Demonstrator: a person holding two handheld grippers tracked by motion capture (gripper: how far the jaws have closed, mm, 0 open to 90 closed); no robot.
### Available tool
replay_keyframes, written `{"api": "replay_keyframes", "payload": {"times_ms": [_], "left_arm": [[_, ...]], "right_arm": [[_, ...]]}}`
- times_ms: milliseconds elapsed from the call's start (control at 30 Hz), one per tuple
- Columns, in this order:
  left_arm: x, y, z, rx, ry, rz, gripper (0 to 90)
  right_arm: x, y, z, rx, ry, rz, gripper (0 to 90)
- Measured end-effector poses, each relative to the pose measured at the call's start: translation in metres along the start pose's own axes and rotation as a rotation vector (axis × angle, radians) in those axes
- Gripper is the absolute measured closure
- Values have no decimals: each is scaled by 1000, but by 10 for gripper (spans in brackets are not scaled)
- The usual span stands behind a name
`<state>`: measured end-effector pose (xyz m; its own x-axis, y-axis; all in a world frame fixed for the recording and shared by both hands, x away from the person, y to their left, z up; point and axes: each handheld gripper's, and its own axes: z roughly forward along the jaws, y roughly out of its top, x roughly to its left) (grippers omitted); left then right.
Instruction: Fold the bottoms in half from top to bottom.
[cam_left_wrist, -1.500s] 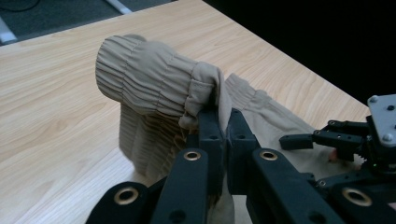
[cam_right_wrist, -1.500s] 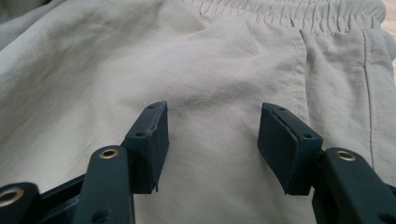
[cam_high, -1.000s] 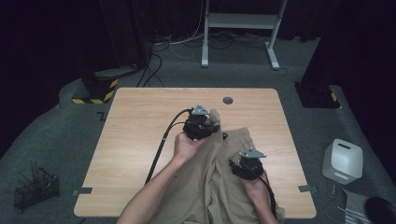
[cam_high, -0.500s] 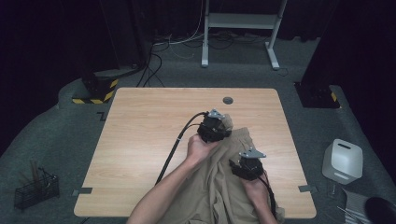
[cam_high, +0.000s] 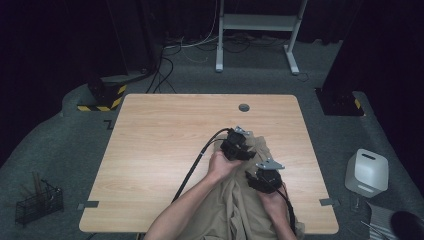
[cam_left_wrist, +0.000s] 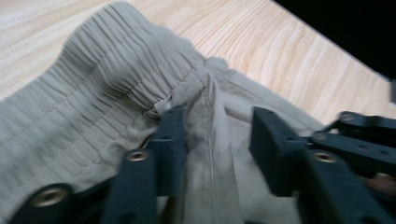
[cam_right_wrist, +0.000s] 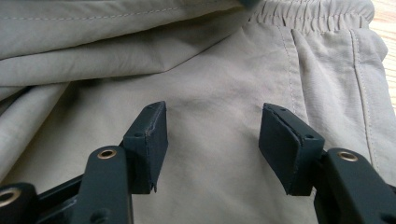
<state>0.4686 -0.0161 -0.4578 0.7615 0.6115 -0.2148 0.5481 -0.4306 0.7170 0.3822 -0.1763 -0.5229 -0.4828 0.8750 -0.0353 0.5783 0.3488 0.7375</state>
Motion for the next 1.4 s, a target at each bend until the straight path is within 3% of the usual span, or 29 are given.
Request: {"api": "replay_keyframes", "payload": {"times_ms": [33,167,200,267,333,367,400,433,467,633,667,800,833,867,933,1033,1067,1100,1167,1233,1400], "left_arm": [[0,0,0,0,0,0,465],[1,0,-32,-31,11,7,411],[3,-8,-47,-43,4,1,405],[3,-13,-52,-41,3,-3,396],[4,-30,-61,-33,-2,-18,395],[5,-39,-63,-20,-7,-30,390],[6,-58,-66,-2,5,-45,390],[6,-58,-66,-2,5,-45,390],[7,-79,-65,23,12,-71,390],[5,-101,-64,-12,-14,-120,407],[2,-104,-61,-29,-15,-121,426],[-6,-105,-56,-53,-5,-100,473],[-10,-103,-50,-22,23,-82,490],[-10,-103,-50,-22,23,-82,516],[-13,-101,-46,7,85,-52,582],[-10,-103,-39,22,84,-77,623],[-8,-104,-34,44,88,-73,640],[-7,-104,-31,46,94,-68,671],[-6,-101,-32,64,109,-66,691],[-4,-100,-31,68,128,-48,719],[7,-96,-32,82,167,-46,757]], "right_arm": [[0,0,0,0,0,0,421],[0,0,0,1,-1,0,420],[0,0,0,0,-1,2,420],[0,0,0,1,1,5,420],[0,0,0,0,3,5,419],[-1,0,0,3,9,12,419],[-1,0,0,3,9,12,418],[-2,0,0,4,13,15,414],[-2,0,0,2,17,14,414],[-1,0,-7,-16,53,38,415],[2,1,-14,-28,67,14,417],[6,-1,-23,26,58,-57,403],[6,-4,-25,23,57,-66,411],[4,-7,-26,24,57,-61,414],[2,-14,-21,42,64,-44,416],[3,-12,-22,57,51,-59,416],[5,-11,-22,60,45,-74,418],[4,-14,-19,23,60,-50,421],[3,-15,-16,1,58,-50,420],[3,-11,-13,12,59,-50,419],[5,-3,-3,3,58,-46,415]]}}
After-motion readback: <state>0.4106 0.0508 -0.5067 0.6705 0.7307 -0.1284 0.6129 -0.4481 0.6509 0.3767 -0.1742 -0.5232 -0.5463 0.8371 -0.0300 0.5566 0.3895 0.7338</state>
